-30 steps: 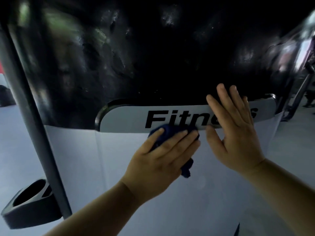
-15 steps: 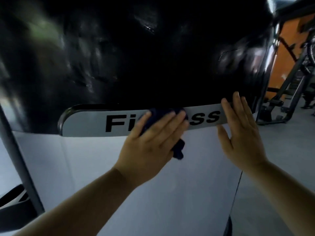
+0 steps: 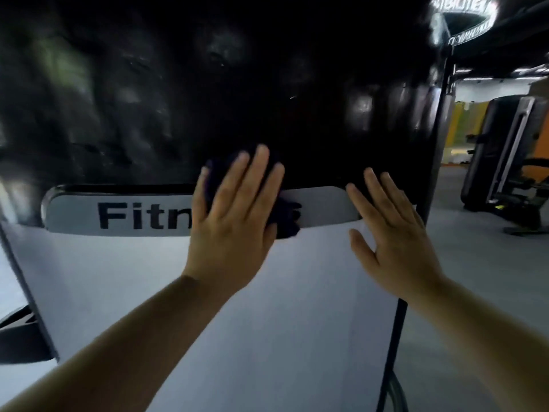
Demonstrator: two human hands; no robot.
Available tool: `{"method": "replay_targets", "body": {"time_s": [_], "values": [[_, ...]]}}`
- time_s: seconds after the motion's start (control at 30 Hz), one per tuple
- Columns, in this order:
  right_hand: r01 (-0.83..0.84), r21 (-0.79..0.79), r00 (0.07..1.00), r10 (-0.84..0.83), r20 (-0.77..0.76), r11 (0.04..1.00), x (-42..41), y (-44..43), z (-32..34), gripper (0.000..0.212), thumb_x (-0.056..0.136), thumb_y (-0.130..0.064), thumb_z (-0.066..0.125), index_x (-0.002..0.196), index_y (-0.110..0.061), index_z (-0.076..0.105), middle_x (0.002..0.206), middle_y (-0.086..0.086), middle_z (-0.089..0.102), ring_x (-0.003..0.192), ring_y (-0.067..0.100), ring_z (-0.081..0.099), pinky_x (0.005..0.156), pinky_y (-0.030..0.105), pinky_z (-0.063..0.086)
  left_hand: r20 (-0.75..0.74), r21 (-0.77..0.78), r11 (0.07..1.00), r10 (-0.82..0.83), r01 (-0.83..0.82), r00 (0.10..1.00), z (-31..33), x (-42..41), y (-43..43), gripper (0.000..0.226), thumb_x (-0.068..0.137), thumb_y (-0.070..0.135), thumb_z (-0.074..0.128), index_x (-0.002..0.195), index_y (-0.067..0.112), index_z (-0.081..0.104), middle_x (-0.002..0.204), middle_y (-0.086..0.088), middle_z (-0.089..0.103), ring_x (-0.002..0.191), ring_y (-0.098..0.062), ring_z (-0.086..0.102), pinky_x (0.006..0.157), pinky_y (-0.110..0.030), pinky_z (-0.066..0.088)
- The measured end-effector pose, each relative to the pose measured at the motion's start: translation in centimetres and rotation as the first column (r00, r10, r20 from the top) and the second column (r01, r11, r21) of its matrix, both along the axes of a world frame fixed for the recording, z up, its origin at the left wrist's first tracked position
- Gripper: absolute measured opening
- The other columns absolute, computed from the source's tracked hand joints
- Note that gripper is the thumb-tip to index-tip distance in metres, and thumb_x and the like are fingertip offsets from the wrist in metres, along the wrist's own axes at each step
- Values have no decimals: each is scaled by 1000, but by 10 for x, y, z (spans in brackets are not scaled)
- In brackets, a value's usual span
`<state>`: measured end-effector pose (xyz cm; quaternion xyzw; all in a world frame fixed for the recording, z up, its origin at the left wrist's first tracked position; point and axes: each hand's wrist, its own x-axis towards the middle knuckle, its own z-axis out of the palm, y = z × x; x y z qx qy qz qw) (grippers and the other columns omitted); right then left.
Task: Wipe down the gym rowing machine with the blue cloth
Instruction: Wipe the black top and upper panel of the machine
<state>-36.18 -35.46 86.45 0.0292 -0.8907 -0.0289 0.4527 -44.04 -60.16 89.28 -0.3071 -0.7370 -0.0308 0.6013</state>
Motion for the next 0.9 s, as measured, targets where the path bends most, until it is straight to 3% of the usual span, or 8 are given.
{"method": "replay_targets", "body": {"time_s": [0.13, 0.2, 0.33, 0.43, 0.57, 0.7, 0.77, 0.9], "values": [[0, -51, 1000, 0, -14, 999, 0, 35, -1, 66, 99, -41, 33, 156, -27, 4, 165, -2, -2, 153, 18, -3, 123, 30, -3, 9, 24, 999, -22, 21, 1000, 7, 12, 40, 64, 92, 37, 51, 149, 10, 38, 157, -13, 33, 145, -27, 25, 120, -49, 9], [-16, -65, 1000, 15, -5, 998, 0, 48, -4, 66, 99, -41, 32, 156, -27, 2, 165, -3, -4, 153, 17, -4, 123, 34, 2, -51, -256, 967, -4, -9, 999, -23, 17, 54, 65, 93, 40, 54, 149, 12, 39, 156, -11, 35, 144, -25, 28, 120, -49, 10], [-68, -85, 997, 69, 15, 994, 1, 62, -18, 66, 99, -40, 34, 157, -27, 4, 166, 0, 0, 153, 19, 0, 120, 42, 16, -166, -739, 664, -20, -111, 986, -44, 20, 64, 63, 92, 21, 49, 152, 12, 32, 158, -8, 32, 146, -25, 26, 121, -48, 4], [-68, -113, 997, 72, 31, 991, 1, 70, -26, 69, 97, -38, 35, 157, -29, 3, 166, 0, 0, 153, 20, 1, 119, 43, 18, -239, -541, 820, 63, -187, 969, -1, 21, 80, 65, 94, 30, 44, 154, 11, 25, 160, -9, 28, 147, -26, 21, 121, -50, 6], [-47, -224, 998, 57, 38, 973, 1, 79, -41, 73, 96, -40, 34, 157, -28, -3, 166, -1, -2, 153, 19, 1, 121, 40, 17, -89, -318, 938, 116, -139, 989, 16, 27, 111, 74, 91, 46, 47, 151, 7, 30, 158, -18, 28, 146, -32, 19, 120, -52, 5], [-21, -301, 999, 35, 41, 953, 1, 88, -64, 74, 97, -43, 32, 157, -23, -5, 165, -4, -6, 152, 14, 0, 119, 32, 11, -102, -776, 627, -18, -69, 995, -37, 30, 118, 67, 93, 38, 52, 148, 4, 37, 156, -18, 32, 145, -34, 25, 119, -51, 5], [-22, -331, 998, 38, 41, 943, 1, 91, -75, 74, 97, -43, 32, 157, -25, -7, 165, -7, -8, 152, 11, -1, 119, 30, 10, -127, -840, 536, -47, -82, 991, -29, 28, 124, 65, 91, 31, 52, 149, 6, 35, 156, -16, 34, 145, -32, 28, 120, -50, 7], [-56, -433, 998, 66, 10, 900, -2, 88, -89, 72, 97, -43, 31, 156, -29, -7, 165, -8, -7, 152, 9, -1, 120, 31, 14, -221, -517, 835, 81, -187, 972, 41, 24, 156, 73, 88, 46, 48, 151, 13, 33, 159, -17, 25, 148, -33, 17, 118, -53, 2]]}}
